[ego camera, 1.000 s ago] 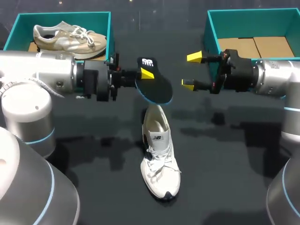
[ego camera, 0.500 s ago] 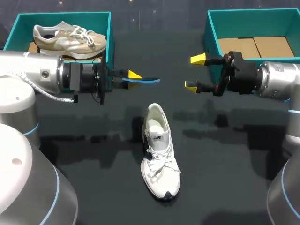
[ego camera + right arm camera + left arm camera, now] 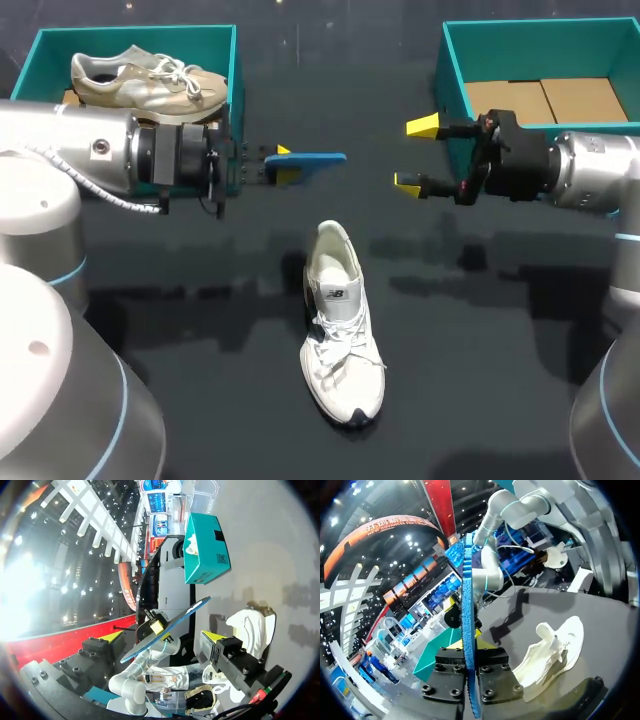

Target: Take the shoe out of the shoebox, open the shoe tongue, remove and reinsert the insole, then place the shoe into the shoebox

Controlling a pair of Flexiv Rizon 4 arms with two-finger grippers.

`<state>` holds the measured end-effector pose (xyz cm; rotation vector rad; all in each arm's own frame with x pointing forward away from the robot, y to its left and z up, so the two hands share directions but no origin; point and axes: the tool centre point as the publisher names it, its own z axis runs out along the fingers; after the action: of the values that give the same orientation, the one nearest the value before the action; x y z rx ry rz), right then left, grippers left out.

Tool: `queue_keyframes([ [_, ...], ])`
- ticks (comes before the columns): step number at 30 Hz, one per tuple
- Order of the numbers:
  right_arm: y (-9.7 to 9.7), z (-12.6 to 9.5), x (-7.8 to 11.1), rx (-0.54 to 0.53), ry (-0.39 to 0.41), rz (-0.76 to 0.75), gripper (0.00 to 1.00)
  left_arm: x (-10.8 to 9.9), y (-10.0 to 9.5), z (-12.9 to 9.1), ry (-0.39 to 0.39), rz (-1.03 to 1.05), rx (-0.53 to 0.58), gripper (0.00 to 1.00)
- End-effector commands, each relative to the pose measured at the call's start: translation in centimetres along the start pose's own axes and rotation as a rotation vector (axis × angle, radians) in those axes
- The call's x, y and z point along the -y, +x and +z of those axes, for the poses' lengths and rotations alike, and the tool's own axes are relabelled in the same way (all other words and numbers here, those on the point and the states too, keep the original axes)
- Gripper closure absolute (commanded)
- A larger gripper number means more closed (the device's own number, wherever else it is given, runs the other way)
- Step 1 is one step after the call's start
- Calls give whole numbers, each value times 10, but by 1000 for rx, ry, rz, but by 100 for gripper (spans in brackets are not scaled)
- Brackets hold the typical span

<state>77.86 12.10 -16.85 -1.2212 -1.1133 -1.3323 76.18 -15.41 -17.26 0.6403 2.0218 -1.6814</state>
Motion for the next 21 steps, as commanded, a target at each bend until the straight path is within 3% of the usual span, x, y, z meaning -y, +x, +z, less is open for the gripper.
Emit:
queue_keyframes([
  [1,0,0,2,2,-1,1,0,2,-14,12,-96,-419,-38,100],
  [10,0,0,2,2,-1,1,0,12,-37,3,-79,-950,-63,100],
  [21,0,0,2,2,-1,1,0,11,-50,-4,50,-1431,-53,100],
])
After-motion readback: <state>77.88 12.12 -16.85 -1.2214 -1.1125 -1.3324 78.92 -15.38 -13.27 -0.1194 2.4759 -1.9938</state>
